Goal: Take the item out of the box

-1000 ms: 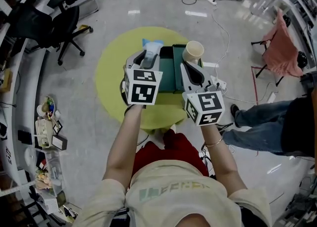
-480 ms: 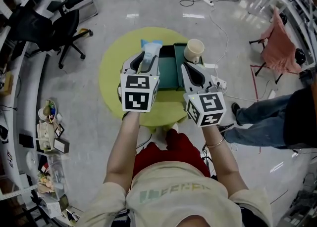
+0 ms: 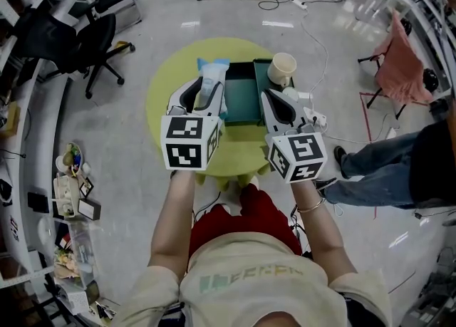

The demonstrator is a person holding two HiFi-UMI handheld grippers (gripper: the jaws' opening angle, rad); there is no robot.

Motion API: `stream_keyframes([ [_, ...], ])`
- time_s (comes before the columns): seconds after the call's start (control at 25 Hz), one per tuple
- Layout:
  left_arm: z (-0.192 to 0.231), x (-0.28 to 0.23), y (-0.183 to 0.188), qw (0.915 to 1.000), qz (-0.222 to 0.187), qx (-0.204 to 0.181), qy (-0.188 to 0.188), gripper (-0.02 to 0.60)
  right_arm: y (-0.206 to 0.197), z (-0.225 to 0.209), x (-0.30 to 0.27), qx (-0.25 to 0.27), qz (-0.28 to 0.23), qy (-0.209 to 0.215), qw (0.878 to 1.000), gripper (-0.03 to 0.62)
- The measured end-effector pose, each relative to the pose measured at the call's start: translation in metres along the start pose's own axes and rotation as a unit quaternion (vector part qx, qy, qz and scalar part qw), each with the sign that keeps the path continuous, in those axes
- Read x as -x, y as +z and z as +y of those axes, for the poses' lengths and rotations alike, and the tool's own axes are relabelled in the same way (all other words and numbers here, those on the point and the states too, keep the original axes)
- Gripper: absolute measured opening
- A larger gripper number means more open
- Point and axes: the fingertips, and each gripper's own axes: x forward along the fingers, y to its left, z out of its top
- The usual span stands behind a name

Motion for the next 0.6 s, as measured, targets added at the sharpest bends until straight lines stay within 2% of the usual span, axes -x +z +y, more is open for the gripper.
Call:
stream_keyframes([
  [0.6, 0.014, 0.056, -0.004, 0.9993, -0.033, 0.015, -0.005, 0.17, 0.007, 0.033, 0.018, -0.004, -0.016, -0.005, 1.0, 0.037],
])
